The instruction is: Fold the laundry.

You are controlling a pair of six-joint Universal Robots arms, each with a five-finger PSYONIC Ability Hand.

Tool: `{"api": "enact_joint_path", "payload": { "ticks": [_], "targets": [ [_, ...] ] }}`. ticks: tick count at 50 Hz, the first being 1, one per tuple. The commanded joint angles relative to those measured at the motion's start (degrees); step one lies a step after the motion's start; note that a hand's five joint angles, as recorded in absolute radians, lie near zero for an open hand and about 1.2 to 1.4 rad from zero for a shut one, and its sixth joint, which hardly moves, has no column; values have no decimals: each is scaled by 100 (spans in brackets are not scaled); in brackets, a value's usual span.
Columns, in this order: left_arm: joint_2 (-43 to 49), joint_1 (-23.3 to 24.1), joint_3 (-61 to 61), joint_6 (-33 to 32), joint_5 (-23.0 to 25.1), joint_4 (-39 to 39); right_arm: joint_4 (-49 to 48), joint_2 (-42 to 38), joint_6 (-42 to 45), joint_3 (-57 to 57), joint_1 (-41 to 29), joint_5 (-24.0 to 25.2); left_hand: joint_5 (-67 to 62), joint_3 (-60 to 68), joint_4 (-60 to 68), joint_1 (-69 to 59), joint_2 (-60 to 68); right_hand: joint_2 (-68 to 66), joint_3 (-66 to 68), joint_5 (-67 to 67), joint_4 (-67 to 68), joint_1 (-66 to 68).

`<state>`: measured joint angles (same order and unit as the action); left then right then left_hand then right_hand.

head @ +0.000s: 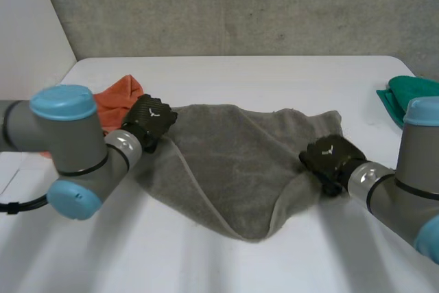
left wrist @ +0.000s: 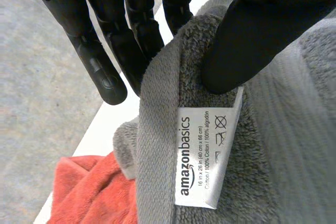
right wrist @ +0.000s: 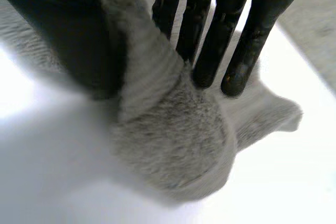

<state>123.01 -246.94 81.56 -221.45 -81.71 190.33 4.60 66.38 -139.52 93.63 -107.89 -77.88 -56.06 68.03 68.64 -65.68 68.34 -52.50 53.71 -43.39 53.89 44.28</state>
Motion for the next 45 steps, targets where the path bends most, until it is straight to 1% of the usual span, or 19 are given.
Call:
{"api": "enact_joint_path", "payload": {
  "ticks": [1, 5, 9, 13, 16, 19, 23, 26, 31, 37, 38, 40, 42, 43, 45],
  "targets": [
    [-1086, -47, 1238, 58, 15, 197, 903, 577, 698, -3, 224, 238, -1394, 1197, 1136, -1432, 1166, 3115, -3235, 3203, -3253, -2292],
    [-1419, -73, 1695, 76, 15, 434, 578, 990, 234, -99, 505, 466, -1394, 1197, 1136, -1432, 1166, 3098, -3219, 3187, -3237, -2276],
    [-1595, -143, 1881, 76, 6, 470, 603, 991, -102, -354, 576, 581, -1394, 1197, 1136, -1432, 1166, 3031, -3152, 3119, -3170, -2208],
    [-1798, -328, 2004, 84, 15, 470, 814, 868, -102, -574, 611, 651, -1394, 1197, 1136, -1432, 1166, 2947, -3068, 3036, -3086, -2125],
    [-1929, -442, 2066, 146, 23, 470, 1094, 623, -58, -951, 655, 652, -1394, 1197, 1136, -1432, 1166, 2628, -2749, 2717, -2767, -1805],
    [-2018, -513, 2101, 251, 23, 453, 1604, 350, 12, -1408, 682, 652, -1394, 1197, 1136, -1432, 1166, 2342, -2463, 2430, -2480, -1519],
    [-2167, -592, 2153, 383, 32, 435, 2665, -246, 117, -2302, 813, 722, -1394, 1197, 1136, -1432, 1166, 2056, -2177, 2145, -2195, -1234],
    [-2237, -671, 2171, 445, 41, 426, 3141, -677, 257, -2857, 831, 765, -1394, 1197, 1136, -1432, 1166, 1904, -2025, 1993, -2043, -1081],
    [-2246, -724, 2171, 454, 41, 435, 3459, -1275, 512, -3386, 857, 836, -1394, 1197, 1136, -1432, 1166, 1870, -1991, 1959, -2009, -1047],
    [-2246, -768, 2171, 454, 41, 461, 3609, -1628, 715, -3475, 840, 775, -1394, 1197, 1136, -1432, 1166, 1770, -1891, 1859, -1909, -947],
    [-2246, -777, 2171, 454, 41, 461, 3609, -1663, 733, -3475, 840, 766, -1394, 1197, 1136, -1432, 1166, 1536, -1657, 1625, -1675, -713],
    [-2246, -803, 2163, 454, 41, 470, 3618, -1742, 759, -3448, 840, 757, -1394, 1197, 1136, -1432, 1166, 177, -298, 266, -316, 646],
    [-2246, -812, 2162, 462, 41, 470, 3618, -1751, 750, -3457, 840, 740, -1394, 1197, 1136, -1432, 1166, -1518, 1397, -1430, 1380, 2341],
    [-2246, -820, 2154, 462, 32, 470, 3600, -1708, 716, -3483, 849, 748, -1394, 1197, 1136, -1432, 1166, -2737, 2617, -2649, 2599, 3560],
    [-2281, -873, 2154, 462, 24, 426, 3539, -1620, 636, -3501, 866, 748, -1394, 1197, 1136, -1432, 1166, -2750, 2629, -2661, 2611, 3572]
  ]
}}
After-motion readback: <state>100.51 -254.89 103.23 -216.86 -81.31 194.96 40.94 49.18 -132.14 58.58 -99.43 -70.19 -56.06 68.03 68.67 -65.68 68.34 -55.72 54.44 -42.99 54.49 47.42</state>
